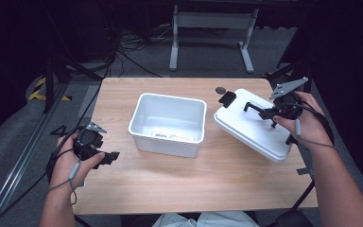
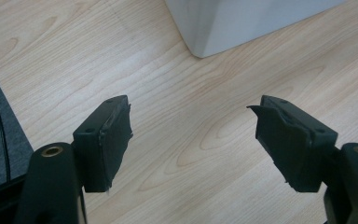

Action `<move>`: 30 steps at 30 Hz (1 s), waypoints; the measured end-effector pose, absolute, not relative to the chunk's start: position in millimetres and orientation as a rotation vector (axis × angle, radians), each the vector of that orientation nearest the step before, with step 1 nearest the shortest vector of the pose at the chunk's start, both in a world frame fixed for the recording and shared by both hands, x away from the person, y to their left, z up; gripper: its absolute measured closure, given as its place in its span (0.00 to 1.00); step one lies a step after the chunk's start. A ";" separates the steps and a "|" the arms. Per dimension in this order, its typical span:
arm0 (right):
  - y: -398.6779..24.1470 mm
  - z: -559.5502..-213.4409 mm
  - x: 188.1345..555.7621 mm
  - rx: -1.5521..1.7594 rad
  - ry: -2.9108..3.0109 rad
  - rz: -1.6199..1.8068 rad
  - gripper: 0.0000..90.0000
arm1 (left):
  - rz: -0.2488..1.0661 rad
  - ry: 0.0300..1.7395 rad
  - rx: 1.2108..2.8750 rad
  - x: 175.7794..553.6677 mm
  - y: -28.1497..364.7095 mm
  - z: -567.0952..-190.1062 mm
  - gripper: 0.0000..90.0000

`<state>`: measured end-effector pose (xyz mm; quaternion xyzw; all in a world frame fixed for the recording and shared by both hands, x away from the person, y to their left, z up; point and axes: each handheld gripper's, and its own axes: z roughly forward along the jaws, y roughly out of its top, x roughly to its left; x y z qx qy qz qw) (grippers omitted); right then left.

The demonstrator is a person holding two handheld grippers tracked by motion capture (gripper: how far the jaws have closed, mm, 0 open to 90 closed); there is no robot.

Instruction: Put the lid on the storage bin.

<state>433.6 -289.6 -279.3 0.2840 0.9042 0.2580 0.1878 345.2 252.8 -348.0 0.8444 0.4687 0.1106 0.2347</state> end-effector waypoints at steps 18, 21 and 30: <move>-232.1 -242.6 436.2 0.577 2.577 0.835 0.94 | 0.308 1.305 2.301 340.3 258.1 -346.2 0.30; -219.4 -238.0 439.3 0.522 2.588 0.845 0.94 | 0.305 1.291 2.304 341.2 258.4 -346.0 0.30; -184.9 -227.5 446.7 0.427 2.611 0.854 0.94 | 0.306 1.291 2.297 344.2 259.2 -345.0 0.30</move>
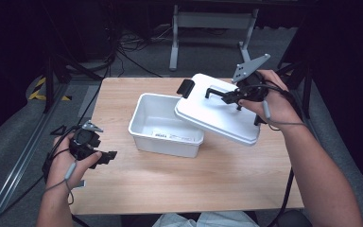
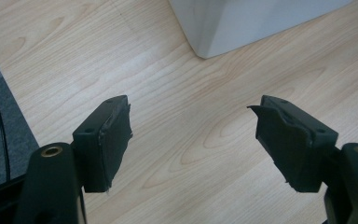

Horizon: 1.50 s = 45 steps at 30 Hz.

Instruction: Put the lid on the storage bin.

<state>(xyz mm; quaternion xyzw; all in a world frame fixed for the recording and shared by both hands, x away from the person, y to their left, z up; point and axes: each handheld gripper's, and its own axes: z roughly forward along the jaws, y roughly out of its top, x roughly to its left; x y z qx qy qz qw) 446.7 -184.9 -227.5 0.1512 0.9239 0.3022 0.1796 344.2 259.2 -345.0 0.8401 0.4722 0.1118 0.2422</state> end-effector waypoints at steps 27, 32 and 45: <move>-93.1 -246.4 476.2 0.248 2.673 0.853 0.94 | 0.296 1.265 2.285 353.4 261.1 -342.4 0.30; -78.5 -256.2 480.1 0.213 2.680 0.866 0.94 | 0.299 1.256 2.284 352.7 261.8 -341.0 0.30; -45.8 -282.4 489.1 0.146 2.719 0.900 0.94 | 0.298 1.256 2.272 351.5 265.2 -340.0 0.30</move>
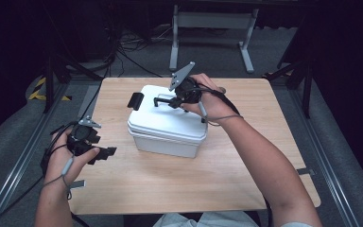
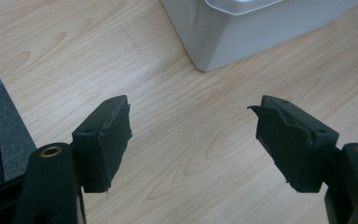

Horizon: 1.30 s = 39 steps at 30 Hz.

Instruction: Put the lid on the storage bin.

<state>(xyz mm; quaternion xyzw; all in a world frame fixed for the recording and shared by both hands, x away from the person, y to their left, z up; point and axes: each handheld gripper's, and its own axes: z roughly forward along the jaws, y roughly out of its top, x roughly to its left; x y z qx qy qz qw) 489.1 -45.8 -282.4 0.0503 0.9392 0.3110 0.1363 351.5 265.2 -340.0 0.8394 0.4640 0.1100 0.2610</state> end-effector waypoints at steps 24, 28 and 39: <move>-40.0 -304.7 492.0 0.111 2.761 0.870 0.93 | 0.299 1.261 2.269 350.2 266.2 -340.1 0.30; -39.6 -304.4 489.7 0.104 2.757 0.853 0.93 | 0.298 1.258 2.271 350.1 265.6 -340.0 0.30; -49.4 -284.0 478.3 0.180 2.719 0.985 0.62 | 0.303 1.254 2.269 351.9 266.9 -339.5 0.30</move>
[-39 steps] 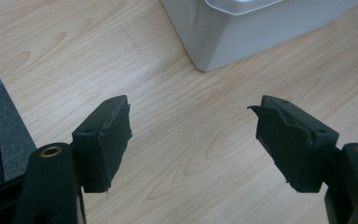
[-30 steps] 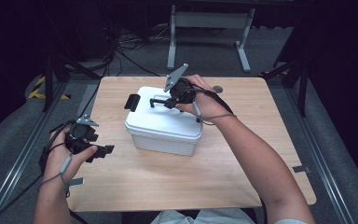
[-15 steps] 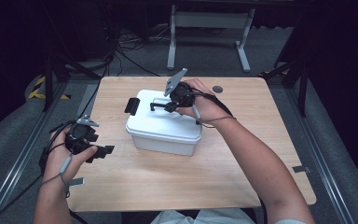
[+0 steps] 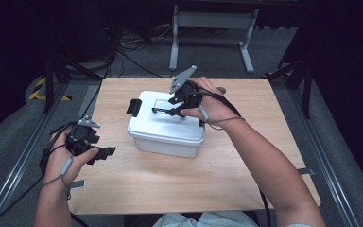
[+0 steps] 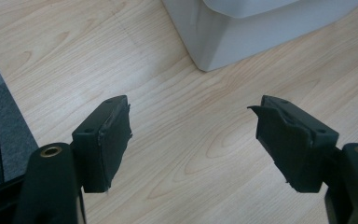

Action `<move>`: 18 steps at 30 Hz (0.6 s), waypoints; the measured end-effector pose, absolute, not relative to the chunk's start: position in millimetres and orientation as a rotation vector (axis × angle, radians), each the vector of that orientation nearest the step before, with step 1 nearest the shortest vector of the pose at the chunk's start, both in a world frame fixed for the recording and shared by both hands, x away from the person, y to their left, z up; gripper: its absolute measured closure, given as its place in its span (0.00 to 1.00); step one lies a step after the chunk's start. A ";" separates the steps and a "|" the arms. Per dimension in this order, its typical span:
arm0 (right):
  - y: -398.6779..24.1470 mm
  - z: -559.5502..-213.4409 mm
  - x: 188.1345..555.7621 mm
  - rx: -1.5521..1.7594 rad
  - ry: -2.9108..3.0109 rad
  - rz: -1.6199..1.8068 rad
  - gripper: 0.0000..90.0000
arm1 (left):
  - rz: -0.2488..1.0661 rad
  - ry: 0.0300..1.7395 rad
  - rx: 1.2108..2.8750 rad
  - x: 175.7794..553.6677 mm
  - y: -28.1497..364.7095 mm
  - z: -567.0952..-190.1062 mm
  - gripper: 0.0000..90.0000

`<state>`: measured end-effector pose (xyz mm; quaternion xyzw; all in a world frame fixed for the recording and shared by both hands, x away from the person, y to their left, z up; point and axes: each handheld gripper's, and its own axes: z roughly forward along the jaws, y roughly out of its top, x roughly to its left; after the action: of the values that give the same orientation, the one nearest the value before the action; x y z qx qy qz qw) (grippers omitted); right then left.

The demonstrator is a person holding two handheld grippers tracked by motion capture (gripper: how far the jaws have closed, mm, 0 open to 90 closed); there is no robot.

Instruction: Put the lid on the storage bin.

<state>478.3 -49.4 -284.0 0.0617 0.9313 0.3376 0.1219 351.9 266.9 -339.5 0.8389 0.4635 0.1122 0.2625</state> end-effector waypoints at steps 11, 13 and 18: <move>-82.9 -247.7 455.9 0.313 2.663 1.063 0.59 | 0.309 1.258 2.252 348.9 269.5 -337.4 0.30; -90.5 -243.7 452.4 0.336 2.647 1.065 0.57 | 0.312 1.260 2.251 347.5 270.3 -336.5 0.30; -107.4 -239.2 445.6 0.390 2.633 1.070 0.57 | 0.313 1.261 2.249 347.4 269.3 -335.7 0.30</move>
<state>445.6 -107.4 -239.2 0.1347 0.9093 0.3696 0.1361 347.4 269.3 -335.7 0.8341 0.4675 0.1160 0.2689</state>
